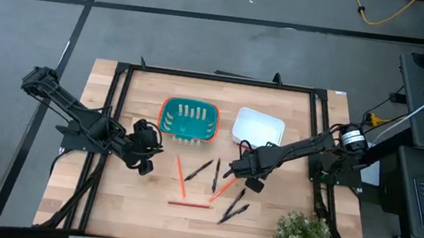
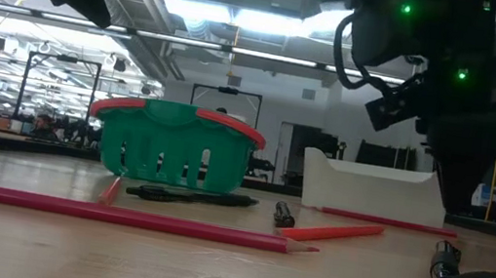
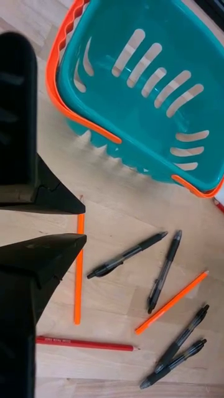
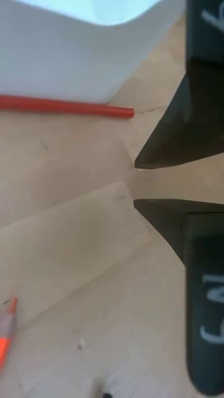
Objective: Sort pens & pencils
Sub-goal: Put the top red pencil into the blue bin
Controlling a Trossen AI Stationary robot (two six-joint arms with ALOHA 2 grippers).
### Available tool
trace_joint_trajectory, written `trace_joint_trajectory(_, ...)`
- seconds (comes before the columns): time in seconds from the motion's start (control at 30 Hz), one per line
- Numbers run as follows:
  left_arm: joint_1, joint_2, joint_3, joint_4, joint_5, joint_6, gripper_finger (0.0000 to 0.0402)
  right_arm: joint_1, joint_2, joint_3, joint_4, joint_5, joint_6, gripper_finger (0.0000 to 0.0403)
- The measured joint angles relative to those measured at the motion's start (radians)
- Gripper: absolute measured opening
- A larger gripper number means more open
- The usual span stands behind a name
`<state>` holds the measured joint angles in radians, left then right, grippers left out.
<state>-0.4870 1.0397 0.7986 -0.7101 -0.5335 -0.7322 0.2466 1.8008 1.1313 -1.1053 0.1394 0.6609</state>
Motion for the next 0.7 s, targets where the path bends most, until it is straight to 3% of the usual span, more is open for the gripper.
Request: trace_joint_trajectory(0.7,0.000,0.000,0.000,0.000,0.004,-0.002,0.0056,-0.062,-0.002,-0.033,0.077,0.037,-0.115,0.0091)
